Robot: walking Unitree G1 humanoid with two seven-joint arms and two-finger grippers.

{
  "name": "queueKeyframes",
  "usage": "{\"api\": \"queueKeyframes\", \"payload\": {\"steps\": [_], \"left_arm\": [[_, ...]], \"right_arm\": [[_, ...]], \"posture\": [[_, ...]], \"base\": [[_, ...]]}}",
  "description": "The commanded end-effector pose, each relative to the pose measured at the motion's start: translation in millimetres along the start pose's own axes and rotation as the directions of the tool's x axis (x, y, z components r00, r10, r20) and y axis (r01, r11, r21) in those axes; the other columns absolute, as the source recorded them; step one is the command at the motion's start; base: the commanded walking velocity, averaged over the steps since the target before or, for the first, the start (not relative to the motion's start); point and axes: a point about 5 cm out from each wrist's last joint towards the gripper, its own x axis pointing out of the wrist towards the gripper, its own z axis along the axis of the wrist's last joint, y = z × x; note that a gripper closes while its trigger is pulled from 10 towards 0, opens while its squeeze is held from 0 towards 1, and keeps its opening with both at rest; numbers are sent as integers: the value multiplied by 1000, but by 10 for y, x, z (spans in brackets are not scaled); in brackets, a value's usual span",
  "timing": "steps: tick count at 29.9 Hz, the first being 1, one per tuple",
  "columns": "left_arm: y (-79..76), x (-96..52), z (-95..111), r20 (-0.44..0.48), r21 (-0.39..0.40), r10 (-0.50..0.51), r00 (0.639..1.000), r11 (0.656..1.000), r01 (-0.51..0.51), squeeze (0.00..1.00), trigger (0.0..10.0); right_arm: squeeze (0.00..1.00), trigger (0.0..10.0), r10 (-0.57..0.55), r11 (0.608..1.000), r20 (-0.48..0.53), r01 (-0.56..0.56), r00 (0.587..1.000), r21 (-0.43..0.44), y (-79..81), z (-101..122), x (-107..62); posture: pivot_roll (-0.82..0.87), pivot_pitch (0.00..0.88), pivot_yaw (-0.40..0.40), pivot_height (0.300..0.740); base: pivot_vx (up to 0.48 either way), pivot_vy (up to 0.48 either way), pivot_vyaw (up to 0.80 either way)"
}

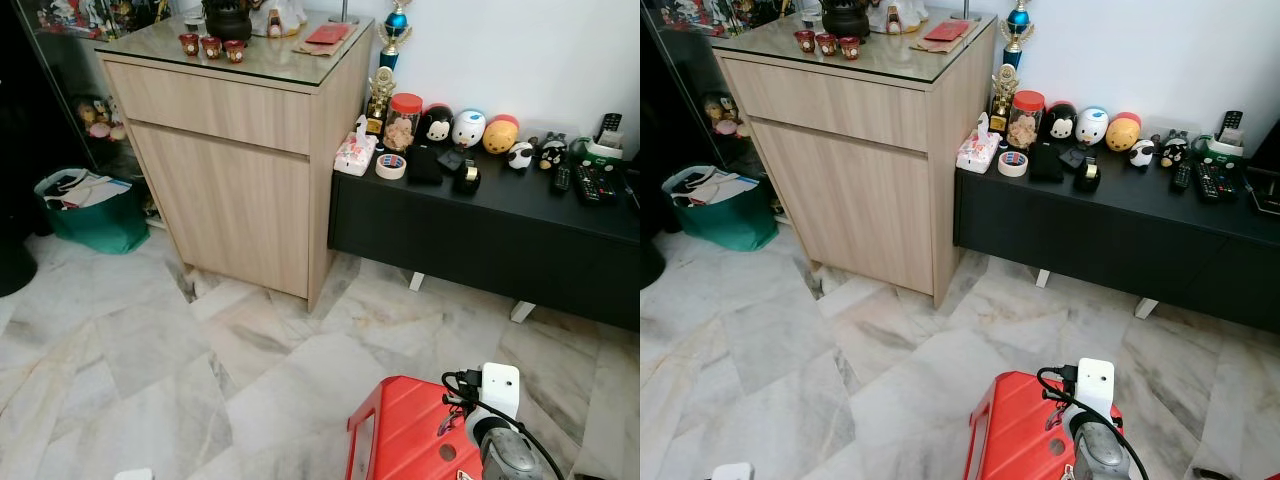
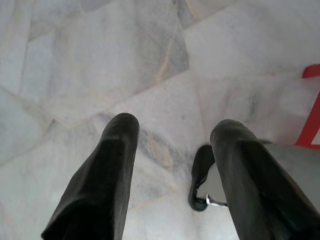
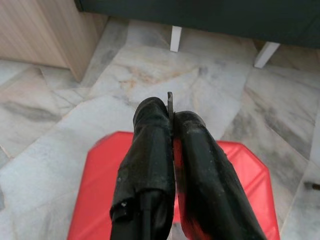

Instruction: Hang keys on a hook

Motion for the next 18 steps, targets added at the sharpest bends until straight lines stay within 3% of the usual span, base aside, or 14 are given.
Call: {"api": "queueKeyframes", "payload": {"steps": [1,15,18], "left_arm": [[-11,-18,-68,-31,-14,-1,1000,1000,1,0,10000],[-20,-37,-139,-69,-23,2,998,1000,-3,0,10000],[10,-43,-146,-74,-23,4,997,1000,-6,0,10000]], "right_arm": [[0,10000,-12,1000,15,11,1000,14,-17,35,12],[0,10000,-3,1000,33,3,999,15,-15,96,36],[0,10000,-3,1000,30,3,1000,13,-9,90,34]], "posture": [[115,0,-45,722],[113,0,-49,722],[114,0,-50,722]], "base": [[0,0,0],[0,0,0],[-261,0,0]]}}
